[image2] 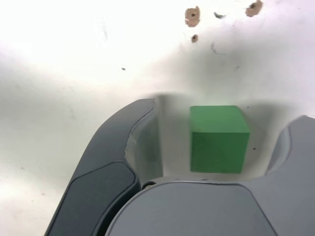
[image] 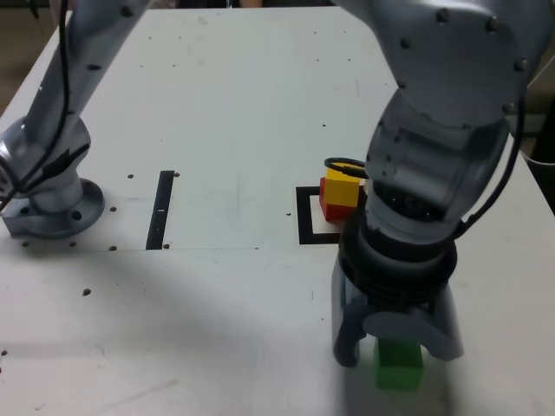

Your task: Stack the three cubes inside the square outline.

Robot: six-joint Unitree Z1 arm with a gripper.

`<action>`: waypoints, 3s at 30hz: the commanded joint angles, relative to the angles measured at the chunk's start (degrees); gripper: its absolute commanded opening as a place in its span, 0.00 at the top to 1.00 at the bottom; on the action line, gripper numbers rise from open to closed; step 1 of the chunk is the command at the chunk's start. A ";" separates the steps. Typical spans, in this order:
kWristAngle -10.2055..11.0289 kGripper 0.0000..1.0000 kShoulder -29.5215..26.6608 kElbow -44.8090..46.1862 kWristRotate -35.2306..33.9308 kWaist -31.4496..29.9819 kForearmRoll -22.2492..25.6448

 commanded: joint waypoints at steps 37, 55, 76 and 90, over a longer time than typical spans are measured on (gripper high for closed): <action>1.06 0.95 1.21 -6.39 3.21 0.64 5.23; 2.93 0.95 -16.39 -0.82 21.64 16.42 14.64; 4.18 0.95 -22.66 10.67 29.48 27.50 7.69; 4.44 0.95 -21.64 12.61 27.09 27.03 4.43</action>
